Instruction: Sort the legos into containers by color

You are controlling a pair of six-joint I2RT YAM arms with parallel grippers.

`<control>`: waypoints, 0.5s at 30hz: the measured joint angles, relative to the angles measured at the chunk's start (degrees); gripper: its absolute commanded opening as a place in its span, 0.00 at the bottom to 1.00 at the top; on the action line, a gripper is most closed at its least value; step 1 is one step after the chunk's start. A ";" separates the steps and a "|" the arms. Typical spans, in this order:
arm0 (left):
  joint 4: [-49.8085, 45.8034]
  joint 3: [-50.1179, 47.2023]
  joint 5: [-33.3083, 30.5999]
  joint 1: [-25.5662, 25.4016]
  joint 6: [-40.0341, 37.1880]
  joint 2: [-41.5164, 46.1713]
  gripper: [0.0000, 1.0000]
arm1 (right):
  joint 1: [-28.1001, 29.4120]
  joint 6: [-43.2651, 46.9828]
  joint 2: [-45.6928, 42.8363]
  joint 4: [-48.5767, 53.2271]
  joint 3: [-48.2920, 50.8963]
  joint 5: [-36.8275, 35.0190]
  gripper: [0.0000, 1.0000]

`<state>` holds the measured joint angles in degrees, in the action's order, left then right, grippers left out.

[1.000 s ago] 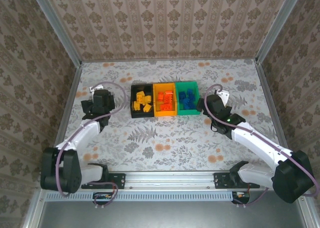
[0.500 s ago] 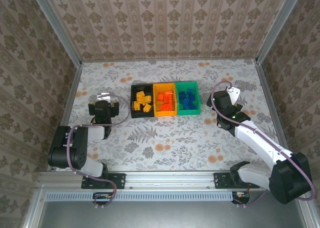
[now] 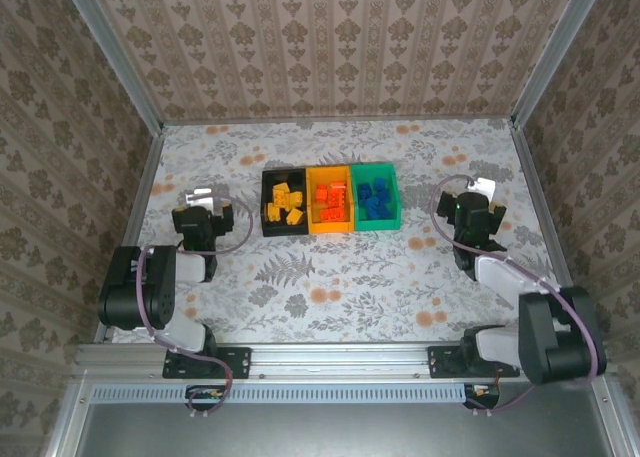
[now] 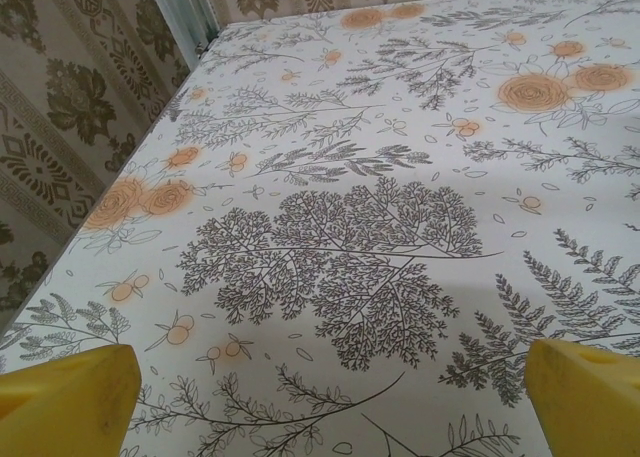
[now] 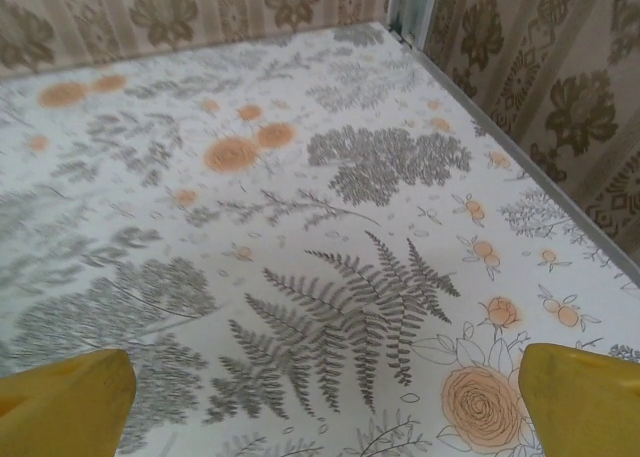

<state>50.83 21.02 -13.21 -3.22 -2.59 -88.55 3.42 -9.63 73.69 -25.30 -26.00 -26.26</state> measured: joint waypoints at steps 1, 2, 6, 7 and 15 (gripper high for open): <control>0.04 0.00 0.11 0.00 0.00 0.00 1.00 | -0.39 0.61 2.38 -2.60 0.72 0.94 1.00; 0.13 0.00 0.15 0.00 0.00 0.00 1.00 | -0.50 1.09 4.66 -5.31 1.25 1.81 1.00; 0.22 0.00 0.24 0.00 0.00 0.00 1.00 | -0.55 3.41 10.93 -11.45 1.73 6.36 1.00; 0.22 0.00 0.28 0.00 0.00 0.00 1.00 | -0.55 3.96 11.47 -12.63 1.73 7.76 1.00; 0.22 0.00 0.44 0.00 0.00 0.00 1.00 | -0.61 5.42 13.79 -22.29 3.52 12.02 1.00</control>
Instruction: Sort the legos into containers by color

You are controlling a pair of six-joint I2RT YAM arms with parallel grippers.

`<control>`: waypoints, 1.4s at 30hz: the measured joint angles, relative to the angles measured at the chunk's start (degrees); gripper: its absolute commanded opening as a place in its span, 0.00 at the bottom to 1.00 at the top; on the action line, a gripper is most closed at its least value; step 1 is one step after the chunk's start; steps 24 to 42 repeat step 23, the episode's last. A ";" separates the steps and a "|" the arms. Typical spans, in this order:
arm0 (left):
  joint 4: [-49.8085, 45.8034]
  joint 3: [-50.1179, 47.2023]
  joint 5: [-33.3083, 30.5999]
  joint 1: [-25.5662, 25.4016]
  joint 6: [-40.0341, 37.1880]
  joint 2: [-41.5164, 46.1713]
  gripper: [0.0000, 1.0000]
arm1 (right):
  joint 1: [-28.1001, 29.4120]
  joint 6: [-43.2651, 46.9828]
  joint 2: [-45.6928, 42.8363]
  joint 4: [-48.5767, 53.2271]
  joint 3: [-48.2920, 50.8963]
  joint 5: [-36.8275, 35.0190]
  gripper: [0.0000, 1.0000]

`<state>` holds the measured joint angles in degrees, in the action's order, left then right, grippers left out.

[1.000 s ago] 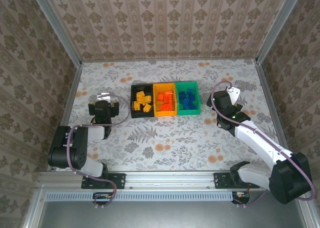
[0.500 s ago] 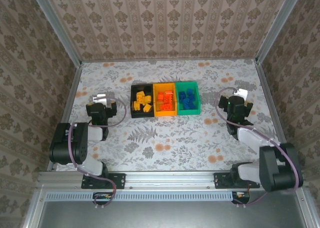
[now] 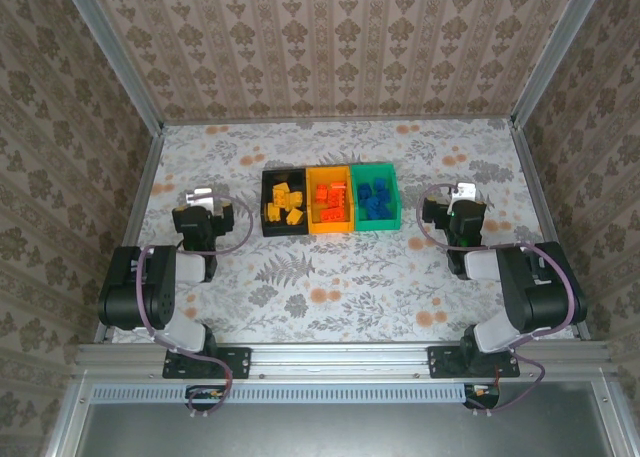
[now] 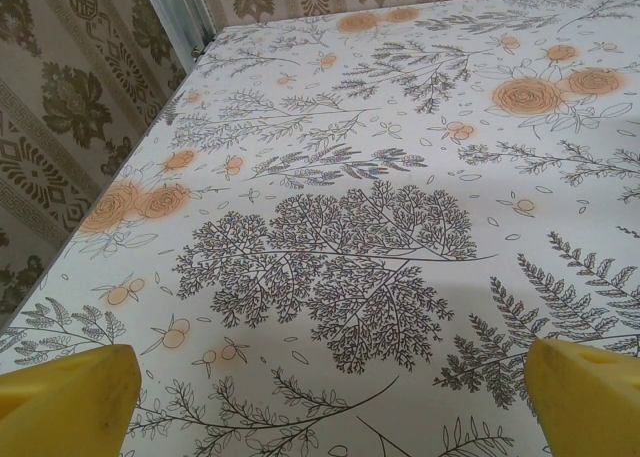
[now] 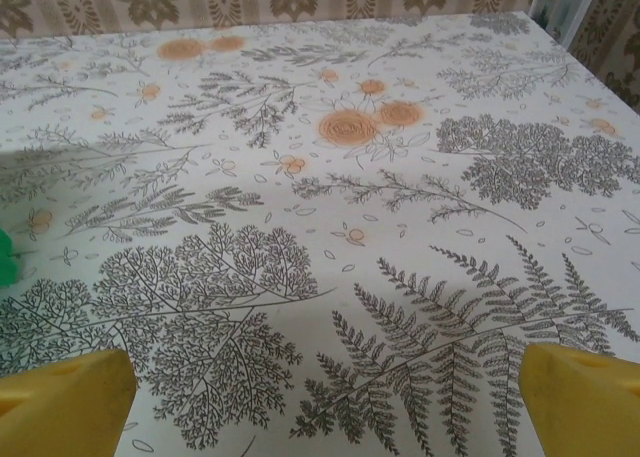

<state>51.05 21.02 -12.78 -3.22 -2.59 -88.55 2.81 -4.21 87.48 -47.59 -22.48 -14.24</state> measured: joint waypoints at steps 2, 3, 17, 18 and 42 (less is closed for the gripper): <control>0.00 0.00 0.00 0.00 0.00 0.00 1.00 | 0.02 0.00 0.00 -0.48 0.00 0.20 1.00; 0.00 0.00 0.00 0.00 0.00 0.00 1.00 | 0.00 0.00 0.02 -0.68 0.00 0.28 1.00; 0.00 0.00 0.15 0.00 0.00 0.00 1.00 | 0.00 0.00 0.02 -1.97 0.00 1.03 1.00; 0.00 0.00 0.15 0.00 0.00 0.00 1.00 | 0.00 0.00 0.02 -1.99 0.00 1.03 1.00; 0.00 0.00 0.15 0.00 0.00 0.00 1.00 | 0.00 0.00 0.02 -1.97 0.00 1.03 1.00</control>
